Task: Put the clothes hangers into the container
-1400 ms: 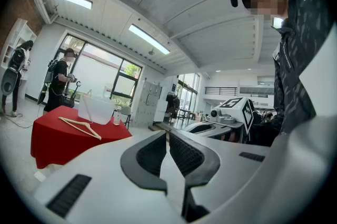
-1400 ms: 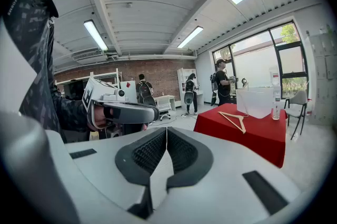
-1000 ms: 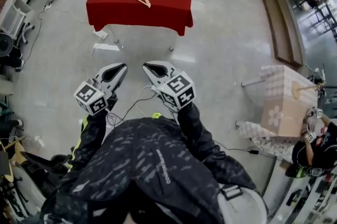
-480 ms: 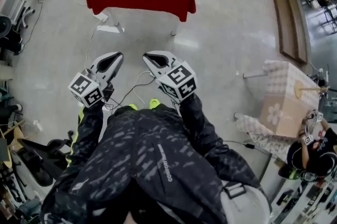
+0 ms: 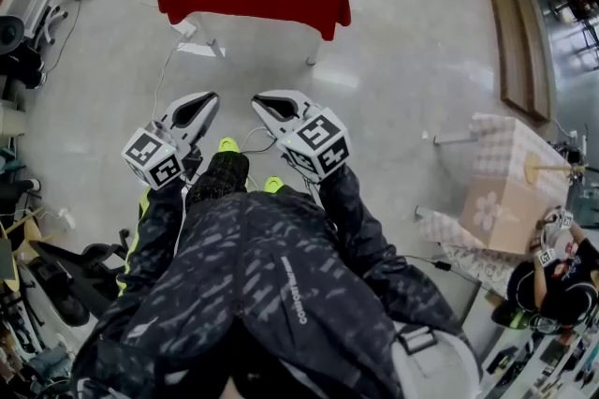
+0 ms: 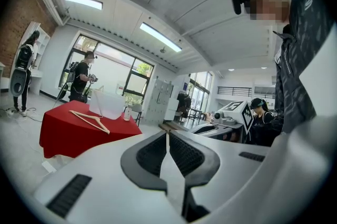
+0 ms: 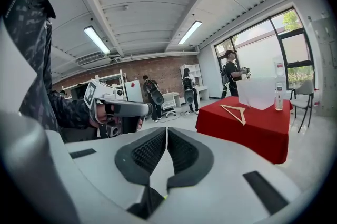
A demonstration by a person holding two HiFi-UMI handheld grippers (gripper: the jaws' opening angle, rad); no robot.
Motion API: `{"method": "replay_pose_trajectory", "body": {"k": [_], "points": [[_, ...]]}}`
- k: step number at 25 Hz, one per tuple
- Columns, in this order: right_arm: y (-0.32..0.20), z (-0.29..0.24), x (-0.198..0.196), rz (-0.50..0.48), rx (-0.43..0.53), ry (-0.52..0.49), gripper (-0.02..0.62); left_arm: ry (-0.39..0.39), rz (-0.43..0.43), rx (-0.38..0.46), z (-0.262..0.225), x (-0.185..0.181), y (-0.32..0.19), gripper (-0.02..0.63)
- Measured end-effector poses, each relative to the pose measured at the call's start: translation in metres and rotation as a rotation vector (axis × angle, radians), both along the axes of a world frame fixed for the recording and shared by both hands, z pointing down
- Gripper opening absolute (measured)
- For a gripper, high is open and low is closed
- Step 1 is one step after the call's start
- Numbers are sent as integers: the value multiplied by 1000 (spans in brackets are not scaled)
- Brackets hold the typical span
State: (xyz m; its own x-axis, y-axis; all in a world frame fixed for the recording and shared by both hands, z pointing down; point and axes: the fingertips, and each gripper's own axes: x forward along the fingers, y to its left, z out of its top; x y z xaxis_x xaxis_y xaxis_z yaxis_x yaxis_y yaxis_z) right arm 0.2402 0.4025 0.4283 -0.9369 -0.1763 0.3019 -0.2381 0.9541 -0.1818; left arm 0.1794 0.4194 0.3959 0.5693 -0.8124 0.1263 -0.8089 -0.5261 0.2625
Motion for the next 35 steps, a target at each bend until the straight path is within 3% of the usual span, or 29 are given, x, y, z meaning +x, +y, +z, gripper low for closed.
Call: {"method": "replay_pose_trajectory", "body": {"k": [12,19,35], "points": [[-31,3,-21,26,17,8,20,3,67,24,5,-14,-39,23],[-71,11,-56,109,39,23,20,2,114,45,14,-40,-75,23],[-174,36,-145,172,-31,119,20,11,174,12,32,-117,-177,23]]}}
